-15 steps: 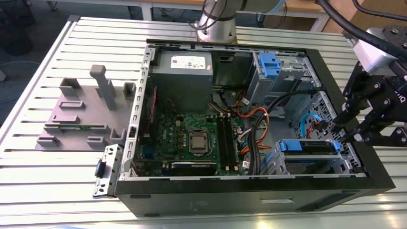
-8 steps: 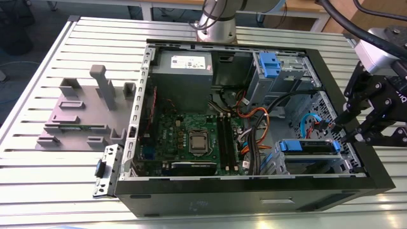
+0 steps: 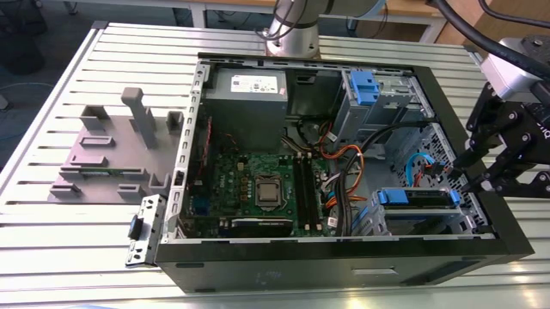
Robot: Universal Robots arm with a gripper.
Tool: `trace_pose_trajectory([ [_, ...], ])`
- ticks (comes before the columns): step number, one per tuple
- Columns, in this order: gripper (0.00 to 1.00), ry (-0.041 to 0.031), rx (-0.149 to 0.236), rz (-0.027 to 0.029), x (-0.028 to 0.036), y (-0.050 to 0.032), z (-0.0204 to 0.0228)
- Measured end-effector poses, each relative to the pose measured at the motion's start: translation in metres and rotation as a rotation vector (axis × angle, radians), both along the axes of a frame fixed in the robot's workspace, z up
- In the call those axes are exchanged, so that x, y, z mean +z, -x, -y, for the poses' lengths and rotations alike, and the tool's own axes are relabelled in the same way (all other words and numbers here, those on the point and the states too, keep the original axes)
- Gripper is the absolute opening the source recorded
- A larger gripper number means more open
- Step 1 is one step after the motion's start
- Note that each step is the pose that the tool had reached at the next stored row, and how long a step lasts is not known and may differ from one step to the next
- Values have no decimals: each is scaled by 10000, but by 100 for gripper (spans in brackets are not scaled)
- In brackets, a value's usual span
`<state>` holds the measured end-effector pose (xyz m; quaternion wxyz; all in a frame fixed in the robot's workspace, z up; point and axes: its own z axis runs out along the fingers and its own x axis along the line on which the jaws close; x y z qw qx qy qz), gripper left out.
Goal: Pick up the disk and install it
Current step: 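Insert the first disk wire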
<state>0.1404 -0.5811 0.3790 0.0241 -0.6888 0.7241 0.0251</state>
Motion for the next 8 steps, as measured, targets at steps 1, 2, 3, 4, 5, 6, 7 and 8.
trace_pose_trajectory([
  [1,42,1,0,0,0,-2,0],
  [2,42,1,0,0,0,-4,0],
  [3,42,1,0,0,0,-19,0],
  [4,42,0,0,0,-1,-36,0],
  [5,42,1,0,0,-1,-38,0],
  [6,42,1,0,0,-1,-40,0],
  [7,42,0,0,0,-1,-42,0],
  [8,42,0,0,0,-1,-45,0],
])
